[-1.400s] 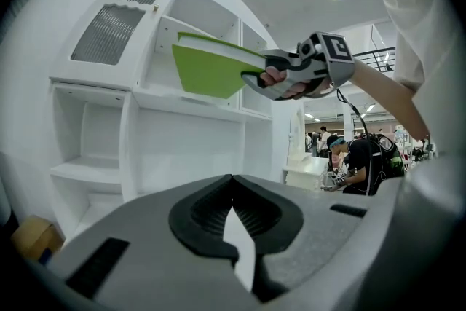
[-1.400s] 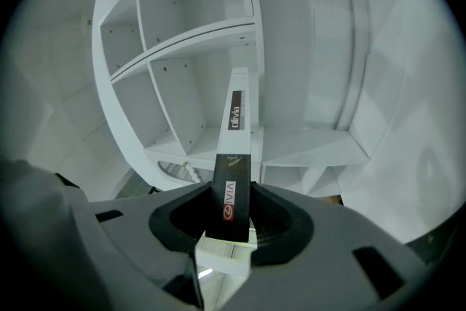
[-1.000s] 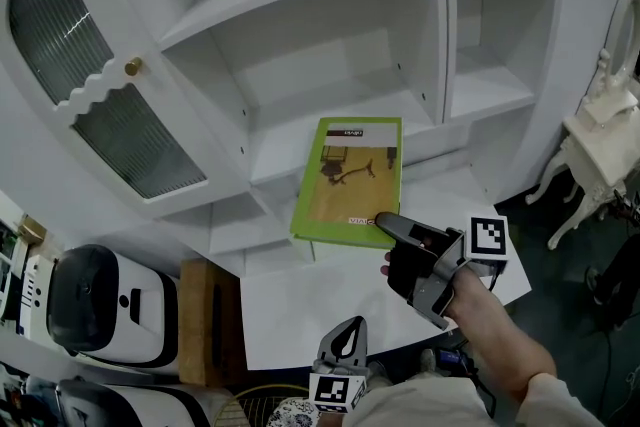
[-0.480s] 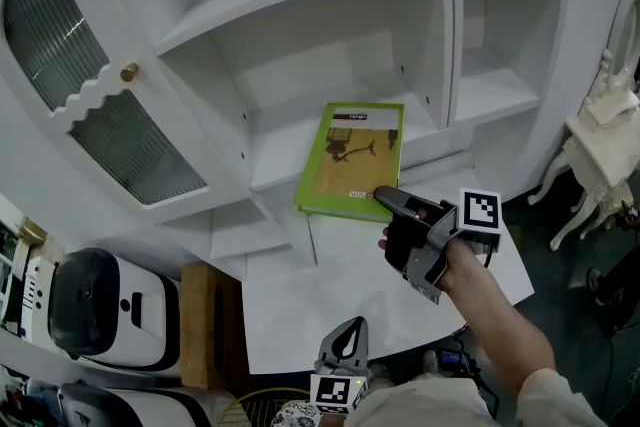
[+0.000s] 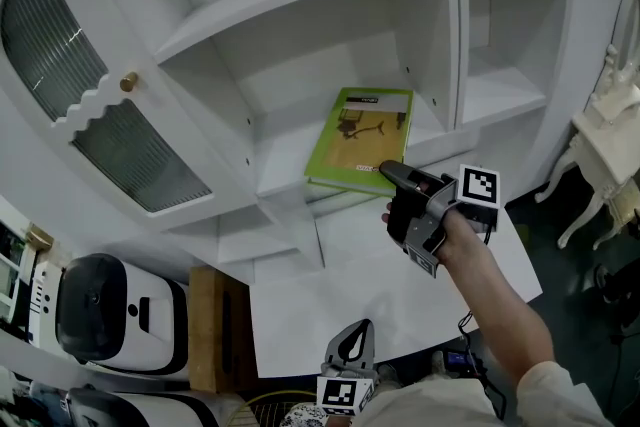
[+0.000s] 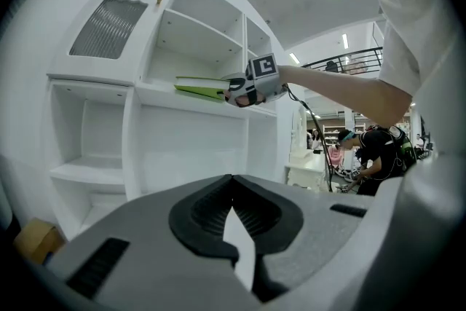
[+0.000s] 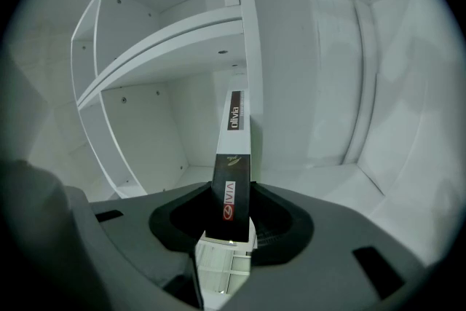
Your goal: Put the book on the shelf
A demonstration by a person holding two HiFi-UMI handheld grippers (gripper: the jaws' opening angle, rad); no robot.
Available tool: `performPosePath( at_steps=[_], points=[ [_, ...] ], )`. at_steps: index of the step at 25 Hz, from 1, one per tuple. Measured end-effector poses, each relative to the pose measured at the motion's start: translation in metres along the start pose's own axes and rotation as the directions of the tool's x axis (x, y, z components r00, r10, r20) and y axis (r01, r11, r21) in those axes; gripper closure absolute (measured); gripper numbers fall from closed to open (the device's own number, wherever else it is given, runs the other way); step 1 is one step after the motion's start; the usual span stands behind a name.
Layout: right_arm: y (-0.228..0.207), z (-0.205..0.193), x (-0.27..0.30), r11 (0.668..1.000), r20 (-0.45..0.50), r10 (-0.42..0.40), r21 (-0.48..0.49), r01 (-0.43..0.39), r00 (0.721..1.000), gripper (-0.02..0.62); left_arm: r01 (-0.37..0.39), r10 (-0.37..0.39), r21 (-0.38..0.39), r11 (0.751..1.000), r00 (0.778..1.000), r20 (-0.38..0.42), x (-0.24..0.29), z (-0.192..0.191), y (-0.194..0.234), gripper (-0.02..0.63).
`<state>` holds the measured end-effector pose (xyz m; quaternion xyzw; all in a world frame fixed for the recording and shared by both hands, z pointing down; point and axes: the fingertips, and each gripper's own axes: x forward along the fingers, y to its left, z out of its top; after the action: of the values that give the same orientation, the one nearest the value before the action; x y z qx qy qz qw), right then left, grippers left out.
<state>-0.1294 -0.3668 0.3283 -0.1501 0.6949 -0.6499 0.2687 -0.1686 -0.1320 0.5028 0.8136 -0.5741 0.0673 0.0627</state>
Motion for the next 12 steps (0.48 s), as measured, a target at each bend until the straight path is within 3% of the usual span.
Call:
performPosePath(
  at_steps=[12],
  points=[
    [-0.005,0.028,0.025,1.0,0.042,-0.016,-0.003,0.016,0.999,0.442,-0.016,0.016,-0.004,1.0,1.0,0.0,0.001,0.0,0.009,0.603]
  ],
)
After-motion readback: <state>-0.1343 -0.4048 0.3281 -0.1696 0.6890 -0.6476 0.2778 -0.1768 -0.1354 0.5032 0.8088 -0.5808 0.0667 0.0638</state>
